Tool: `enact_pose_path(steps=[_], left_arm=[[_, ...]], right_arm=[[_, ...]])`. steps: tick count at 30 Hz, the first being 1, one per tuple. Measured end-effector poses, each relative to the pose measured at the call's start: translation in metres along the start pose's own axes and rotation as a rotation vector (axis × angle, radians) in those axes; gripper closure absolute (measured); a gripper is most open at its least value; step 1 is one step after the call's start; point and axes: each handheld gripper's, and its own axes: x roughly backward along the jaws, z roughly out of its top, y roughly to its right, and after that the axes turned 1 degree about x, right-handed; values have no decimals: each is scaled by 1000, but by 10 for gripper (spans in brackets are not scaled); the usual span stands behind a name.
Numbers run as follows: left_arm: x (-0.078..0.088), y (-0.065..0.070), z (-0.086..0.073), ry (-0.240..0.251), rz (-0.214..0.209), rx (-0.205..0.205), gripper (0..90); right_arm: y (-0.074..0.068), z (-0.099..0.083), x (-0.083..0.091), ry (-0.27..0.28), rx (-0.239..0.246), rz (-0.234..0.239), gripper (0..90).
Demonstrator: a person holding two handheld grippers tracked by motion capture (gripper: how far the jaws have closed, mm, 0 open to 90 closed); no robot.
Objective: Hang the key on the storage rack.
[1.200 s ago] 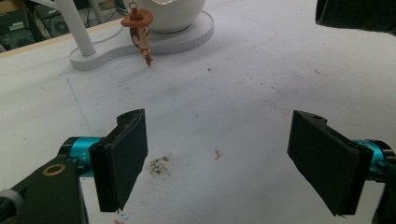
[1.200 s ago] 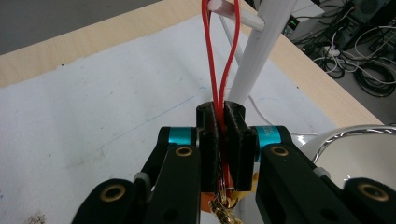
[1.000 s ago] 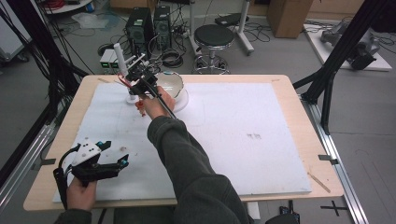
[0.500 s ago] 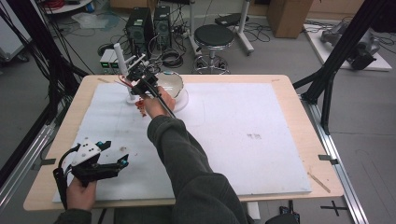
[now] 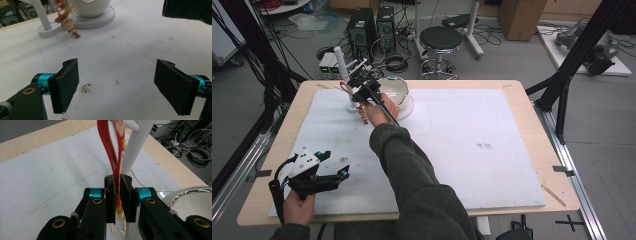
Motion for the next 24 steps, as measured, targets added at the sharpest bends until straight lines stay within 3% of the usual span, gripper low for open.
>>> enact_pose_path(steps=[3,9,14,19,24], left_arm=[[0,0,0,1,0,0,205],[0,-1,0,0,1,-1,205],[1,-1,0,4,4,5,205],[0,-1,0,3,2,2,205],[0,-2,-1,0,3,4,205]], right_arm=[[-1,4,-1,-12,-2,4,879],[-2,9,0,34,12,7,840],[-6,10,0,79,-7,67,819],[-10,16,-1,104,26,47,865],[-14,22,-1,122,36,63,891]])
